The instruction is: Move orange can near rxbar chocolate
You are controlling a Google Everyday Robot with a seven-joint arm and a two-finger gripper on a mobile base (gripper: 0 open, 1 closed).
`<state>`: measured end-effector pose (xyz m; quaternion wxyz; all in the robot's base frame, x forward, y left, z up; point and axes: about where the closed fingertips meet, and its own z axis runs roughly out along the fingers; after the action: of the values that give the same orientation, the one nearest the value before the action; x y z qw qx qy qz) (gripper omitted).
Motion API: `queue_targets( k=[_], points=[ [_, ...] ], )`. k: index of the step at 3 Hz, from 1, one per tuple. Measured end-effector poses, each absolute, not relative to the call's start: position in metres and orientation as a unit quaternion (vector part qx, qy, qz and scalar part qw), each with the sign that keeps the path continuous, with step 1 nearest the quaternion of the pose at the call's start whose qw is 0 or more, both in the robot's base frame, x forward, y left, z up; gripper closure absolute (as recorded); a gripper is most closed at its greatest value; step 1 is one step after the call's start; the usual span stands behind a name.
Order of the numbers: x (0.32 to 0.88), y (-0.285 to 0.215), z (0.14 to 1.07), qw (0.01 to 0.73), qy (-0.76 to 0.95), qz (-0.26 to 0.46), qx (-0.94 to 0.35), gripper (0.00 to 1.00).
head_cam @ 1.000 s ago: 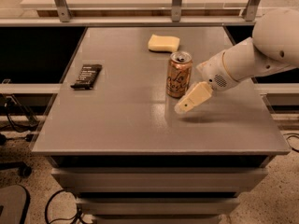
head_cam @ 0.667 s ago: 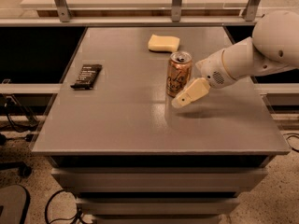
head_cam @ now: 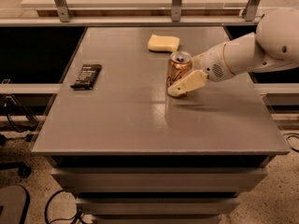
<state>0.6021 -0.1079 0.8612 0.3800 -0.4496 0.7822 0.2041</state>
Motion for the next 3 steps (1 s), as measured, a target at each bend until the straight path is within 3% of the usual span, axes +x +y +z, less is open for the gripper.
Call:
queue_targets(
  k=[3],
  points=[
    [0.606,-0.081,0.899,0.432,0.736,0.260,-0.453,0.88]
  ],
)
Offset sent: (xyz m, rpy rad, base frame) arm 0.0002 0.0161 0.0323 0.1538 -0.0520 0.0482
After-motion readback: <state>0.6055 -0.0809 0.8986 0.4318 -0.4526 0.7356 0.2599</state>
